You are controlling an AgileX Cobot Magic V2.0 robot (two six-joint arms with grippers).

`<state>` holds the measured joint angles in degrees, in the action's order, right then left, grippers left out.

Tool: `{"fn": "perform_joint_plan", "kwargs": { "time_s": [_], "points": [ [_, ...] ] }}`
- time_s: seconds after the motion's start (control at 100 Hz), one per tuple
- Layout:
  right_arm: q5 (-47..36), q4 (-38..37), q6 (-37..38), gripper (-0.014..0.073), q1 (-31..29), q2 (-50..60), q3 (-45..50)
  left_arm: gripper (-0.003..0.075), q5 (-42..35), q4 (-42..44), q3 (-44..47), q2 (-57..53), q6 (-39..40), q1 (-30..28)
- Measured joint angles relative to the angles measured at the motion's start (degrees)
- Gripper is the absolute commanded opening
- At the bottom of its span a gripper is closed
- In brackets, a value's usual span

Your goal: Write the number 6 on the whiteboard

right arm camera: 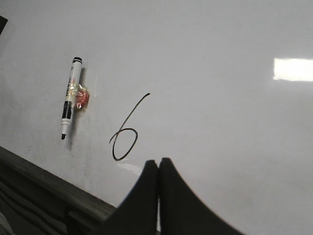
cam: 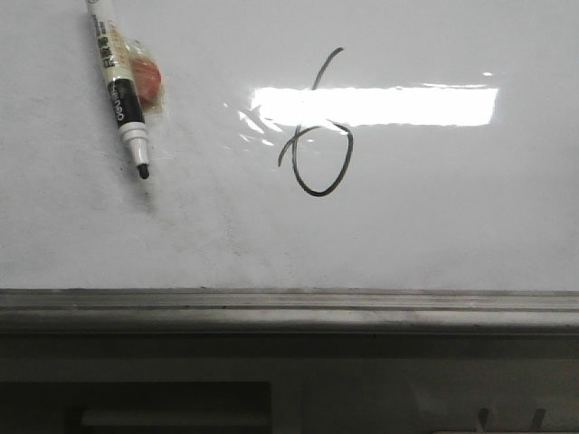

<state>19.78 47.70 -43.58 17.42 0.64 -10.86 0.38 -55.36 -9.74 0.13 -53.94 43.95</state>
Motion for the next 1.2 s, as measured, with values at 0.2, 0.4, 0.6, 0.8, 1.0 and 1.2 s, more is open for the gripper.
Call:
{"fn": "perform_joint_plan", "kwargs": {
  "time_s": [0.2,0.4,0.6,0.8,1.0,1.2],
  "points": [
    [0.00,0.00,0.00,-0.0065,0.00,0.00,0.09,-0.0020,-0.38,19.49,3.23,0.20,16.20,-6.75],
    [0.00,0.00,0.00,-0.0065,0.00,0.00,0.09,-0.0020,-0.38,39.84,7.86,0.71,39.53,-22.50],
    [0.00,0.00,0.00,-0.0065,0.00,0.00,0.09,-0.0020,-0.38,50.91,9.19,-0.36,51.94,-34.55],
    [0.00,0.00,0.00,-0.0065,0.00,0.00,0.09,-0.0020,1.65,53.12,9.28,-0.36,53.56,-37.37],
    [0.00,0.00,0.00,-0.0065,0.00,0.00,0.09,-0.0020,3.43,51.51,9.28,-0.36,50.21,-37.37],
    [0.00,0.00,0.00,-0.0065,0.00,0.00,0.09,-0.0020,4.48,51.88,9.28,-0.36,49.04,-36.69]
  ]
}}
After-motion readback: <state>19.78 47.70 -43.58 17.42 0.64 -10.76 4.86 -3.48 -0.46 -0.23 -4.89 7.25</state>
